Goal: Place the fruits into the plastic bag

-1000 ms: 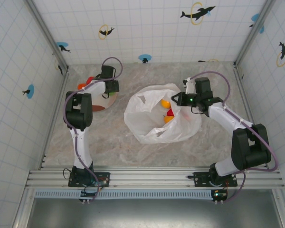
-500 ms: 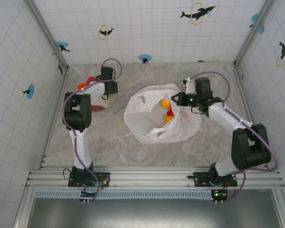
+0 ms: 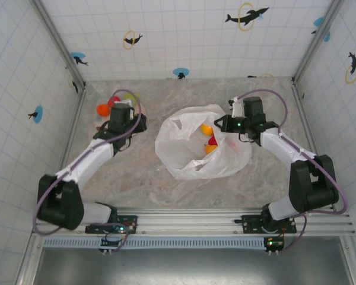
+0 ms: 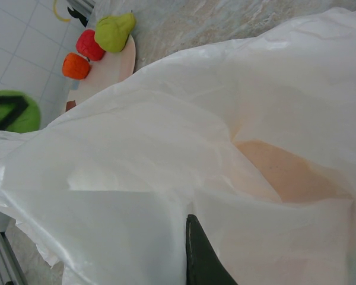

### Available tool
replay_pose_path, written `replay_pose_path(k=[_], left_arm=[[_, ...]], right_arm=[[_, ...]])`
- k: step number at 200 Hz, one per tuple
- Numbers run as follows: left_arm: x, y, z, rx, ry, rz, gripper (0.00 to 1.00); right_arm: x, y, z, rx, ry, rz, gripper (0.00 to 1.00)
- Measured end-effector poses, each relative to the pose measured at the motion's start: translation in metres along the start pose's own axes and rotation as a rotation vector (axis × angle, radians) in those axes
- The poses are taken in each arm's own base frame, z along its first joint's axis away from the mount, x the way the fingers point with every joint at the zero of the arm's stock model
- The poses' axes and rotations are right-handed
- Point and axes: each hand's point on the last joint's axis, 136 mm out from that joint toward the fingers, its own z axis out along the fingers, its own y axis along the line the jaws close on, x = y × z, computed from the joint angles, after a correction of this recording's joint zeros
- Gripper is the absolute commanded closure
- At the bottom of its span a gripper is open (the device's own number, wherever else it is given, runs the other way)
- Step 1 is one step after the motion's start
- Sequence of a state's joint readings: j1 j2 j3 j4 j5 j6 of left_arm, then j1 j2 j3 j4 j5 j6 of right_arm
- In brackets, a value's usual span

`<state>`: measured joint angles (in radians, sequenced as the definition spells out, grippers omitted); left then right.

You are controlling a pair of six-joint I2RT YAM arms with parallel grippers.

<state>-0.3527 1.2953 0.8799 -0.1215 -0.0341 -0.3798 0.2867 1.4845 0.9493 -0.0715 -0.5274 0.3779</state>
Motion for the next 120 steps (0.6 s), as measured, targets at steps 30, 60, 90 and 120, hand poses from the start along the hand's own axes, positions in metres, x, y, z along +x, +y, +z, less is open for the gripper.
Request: replay_pose_path(k=[30,60,90,120], left_arm=[[0.009,-0.067,-0.042,0.197,-0.04,0.073,0.37],[0.022,-0.111,-0.072,0.357,-0.057,0.128,0.37],[0.051,-0.151,-0.073,0.473,-0.007,0.195,0.37],[0.098,-0.184,-0.048,0.495,0.111,0.319,0.38]], right_arm=[[0.0,0.0,0.0,0.0,0.0,0.0,1.0],[0.0,-0.001,0.001,0.001,0.001,0.001,1.0],[-0.001,0.0,0.001,-0.001,-0.005,0.005,1.0],[-0.003,0.0,0.001,-0.004,-0.01,0.008,1.0]])
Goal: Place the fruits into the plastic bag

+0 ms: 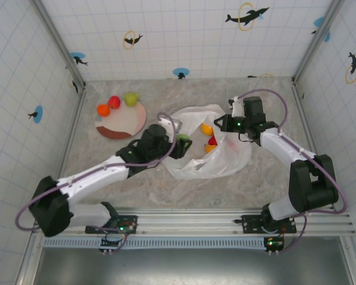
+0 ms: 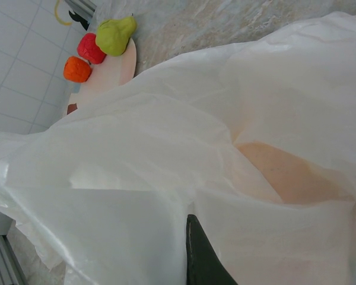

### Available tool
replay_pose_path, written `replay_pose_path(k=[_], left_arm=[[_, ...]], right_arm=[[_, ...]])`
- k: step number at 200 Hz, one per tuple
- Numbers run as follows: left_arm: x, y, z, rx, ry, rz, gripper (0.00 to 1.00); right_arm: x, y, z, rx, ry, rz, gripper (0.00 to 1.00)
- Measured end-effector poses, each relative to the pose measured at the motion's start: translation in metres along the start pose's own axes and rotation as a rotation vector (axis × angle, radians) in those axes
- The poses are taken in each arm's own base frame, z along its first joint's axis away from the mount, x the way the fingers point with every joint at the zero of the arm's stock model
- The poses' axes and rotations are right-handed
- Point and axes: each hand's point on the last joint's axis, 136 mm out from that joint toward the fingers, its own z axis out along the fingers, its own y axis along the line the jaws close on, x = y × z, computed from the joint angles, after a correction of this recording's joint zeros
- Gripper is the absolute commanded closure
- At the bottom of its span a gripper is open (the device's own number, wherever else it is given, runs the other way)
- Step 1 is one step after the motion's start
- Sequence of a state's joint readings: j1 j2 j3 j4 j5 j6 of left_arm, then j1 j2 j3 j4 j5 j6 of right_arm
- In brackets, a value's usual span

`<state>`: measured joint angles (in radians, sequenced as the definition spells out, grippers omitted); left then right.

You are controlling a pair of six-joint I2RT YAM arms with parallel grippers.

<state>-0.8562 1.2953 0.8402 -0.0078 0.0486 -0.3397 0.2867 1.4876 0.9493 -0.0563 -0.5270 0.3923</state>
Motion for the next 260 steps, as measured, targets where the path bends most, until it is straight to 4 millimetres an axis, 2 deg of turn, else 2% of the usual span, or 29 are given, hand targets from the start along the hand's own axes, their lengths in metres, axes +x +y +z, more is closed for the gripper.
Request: replay_pose_path(k=[20,42,67,103,134,181,236,260], left_arm=[[0.01,-0.001,0.028,-0.03,0.063,0.034,0.37],[0.012,0.011,0.052,-0.103,0.088,0.071,0.37],[0.013,0.03,0.077,-0.205,0.106,0.11,0.36],[0.029,0.061,0.11,-0.356,0.15,0.154,0.34],[0.031,0.078,0.126,-0.446,0.138,0.172,0.32],[0.027,0.083,0.142,-0.469,0.089,0.16,0.25],[0.022,0.078,0.145,-0.441,0.062,0.149,0.2],[0.022,0.074,0.138,-0.423,0.059,0.146,0.19]], right_arm=[[0.0,0.0,0.0,-0.001,0.0,0.001,1.0],[0.0,0.001,0.0,-0.001,0.001,0.004,1.0],[0.002,0.002,0.001,-0.004,0.004,0.006,1.0],[0.002,0.004,0.002,-0.009,0.003,0.005,1.0],[0.002,0.006,0.003,-0.015,0.003,0.002,1.0],[0.002,0.006,0.003,-0.016,0.005,0.003,1.0],[0.003,0.005,0.004,-0.019,0.009,0.005,1.0],[0.003,0.005,0.004,-0.02,0.01,0.005,1.0]])
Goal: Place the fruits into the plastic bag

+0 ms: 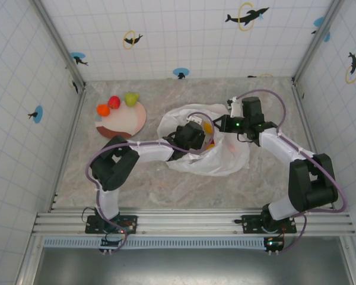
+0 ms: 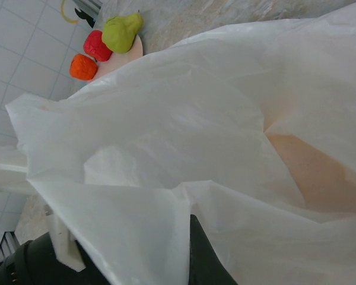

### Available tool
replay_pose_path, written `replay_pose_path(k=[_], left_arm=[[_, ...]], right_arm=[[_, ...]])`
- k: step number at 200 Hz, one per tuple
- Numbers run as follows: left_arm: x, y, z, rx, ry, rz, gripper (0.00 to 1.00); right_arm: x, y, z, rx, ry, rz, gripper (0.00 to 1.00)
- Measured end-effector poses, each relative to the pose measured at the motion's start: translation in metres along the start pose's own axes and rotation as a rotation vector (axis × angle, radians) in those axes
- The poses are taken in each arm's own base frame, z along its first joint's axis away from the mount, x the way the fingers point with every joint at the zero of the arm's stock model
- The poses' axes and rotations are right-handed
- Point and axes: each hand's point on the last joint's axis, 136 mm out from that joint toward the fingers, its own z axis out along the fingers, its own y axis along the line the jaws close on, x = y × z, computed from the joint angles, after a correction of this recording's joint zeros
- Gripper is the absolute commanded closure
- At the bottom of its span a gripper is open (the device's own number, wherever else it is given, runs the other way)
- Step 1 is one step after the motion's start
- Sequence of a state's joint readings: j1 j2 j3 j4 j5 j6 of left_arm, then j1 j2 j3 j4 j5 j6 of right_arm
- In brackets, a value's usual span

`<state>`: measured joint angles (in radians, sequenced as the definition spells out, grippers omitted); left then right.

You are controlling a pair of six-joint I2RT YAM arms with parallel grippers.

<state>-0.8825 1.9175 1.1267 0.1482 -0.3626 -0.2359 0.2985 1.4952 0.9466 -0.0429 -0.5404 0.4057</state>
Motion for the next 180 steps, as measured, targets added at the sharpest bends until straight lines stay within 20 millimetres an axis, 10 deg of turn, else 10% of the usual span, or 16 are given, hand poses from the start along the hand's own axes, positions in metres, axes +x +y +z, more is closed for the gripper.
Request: replay_pose_path(k=[180], left_arm=[[-0.044,-0.012,-0.127,0.431,-0.151,-0.131,0.16]], right_arm=[[0.006,-0.01,0.0,0.01,0.012,0.021,1.0]])
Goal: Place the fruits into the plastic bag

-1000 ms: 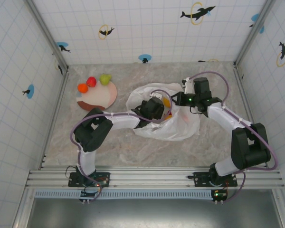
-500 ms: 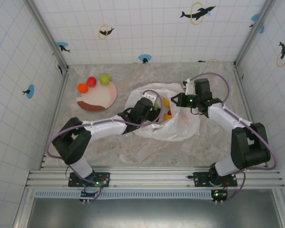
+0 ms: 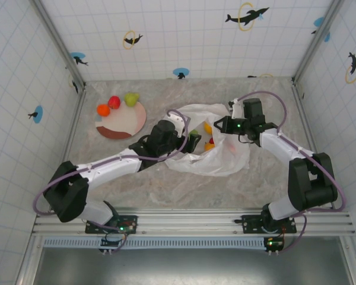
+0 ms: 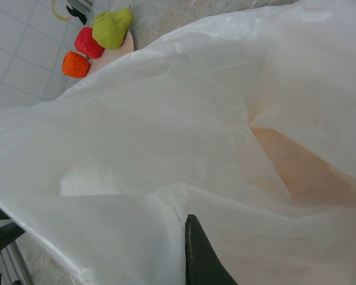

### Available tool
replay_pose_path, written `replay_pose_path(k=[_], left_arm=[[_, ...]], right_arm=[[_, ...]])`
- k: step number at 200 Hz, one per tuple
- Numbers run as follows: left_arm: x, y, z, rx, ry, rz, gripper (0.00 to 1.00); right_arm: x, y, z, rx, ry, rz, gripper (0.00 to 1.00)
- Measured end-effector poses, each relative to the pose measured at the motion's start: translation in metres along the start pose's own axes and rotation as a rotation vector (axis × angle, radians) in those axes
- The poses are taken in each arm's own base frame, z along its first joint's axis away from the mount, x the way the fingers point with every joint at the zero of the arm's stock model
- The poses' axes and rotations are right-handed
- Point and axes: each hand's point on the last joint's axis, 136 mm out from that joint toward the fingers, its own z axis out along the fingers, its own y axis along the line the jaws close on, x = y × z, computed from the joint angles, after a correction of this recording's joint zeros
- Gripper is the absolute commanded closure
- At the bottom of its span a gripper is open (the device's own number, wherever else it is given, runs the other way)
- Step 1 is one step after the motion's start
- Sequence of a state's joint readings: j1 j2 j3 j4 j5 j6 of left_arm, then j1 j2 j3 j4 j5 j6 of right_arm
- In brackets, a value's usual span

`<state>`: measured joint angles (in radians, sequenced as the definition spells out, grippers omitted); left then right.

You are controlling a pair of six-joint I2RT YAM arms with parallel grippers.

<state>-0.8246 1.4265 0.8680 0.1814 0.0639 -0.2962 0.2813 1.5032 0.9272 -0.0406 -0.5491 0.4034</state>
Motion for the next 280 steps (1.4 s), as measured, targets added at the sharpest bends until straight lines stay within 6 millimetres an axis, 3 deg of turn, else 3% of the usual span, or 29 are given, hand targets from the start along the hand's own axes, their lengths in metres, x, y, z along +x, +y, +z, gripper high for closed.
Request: replay_pose_path(k=[30,63,138,177,198,229,280], left_arm=[[-0.013,0.006,-0.018,0.026,-0.046,-0.029,0.16],[-0.035,0.031,-0.037,-0.022,-0.113,-0.088,0.15],[-0.065,0.128,-0.089,-0.343,-0.247,-0.164,0.1],[-0.074,0.207,-0.098,-0.596,-0.227,-0.182,0.07],[-0.081,0.251,-0.093,-0.697,-0.193,-0.206,0.07],[-0.08,0.307,-0.071,-0.78,-0.111,-0.23,0.07],[-0.057,0.365,-0.036,-0.851,0.041,-0.209,0.07]], right_arm=[[0.0,0.0,0.0,-0.001,0.0,0.0,1.0],[-0.001,0.0,0.0,-0.002,-0.002,-0.002,1.0],[-0.001,0.001,0.0,-0.007,-0.004,-0.002,1.0],[-0.002,0.003,0.001,-0.02,-0.004,-0.003,1.0],[-0.001,0.003,0.001,-0.023,-0.002,-0.003,1.0],[-0.001,0.004,0.001,-0.025,-0.001,-0.003,1.0],[-0.002,0.001,0.0,-0.02,-0.003,0.003,1.0]])
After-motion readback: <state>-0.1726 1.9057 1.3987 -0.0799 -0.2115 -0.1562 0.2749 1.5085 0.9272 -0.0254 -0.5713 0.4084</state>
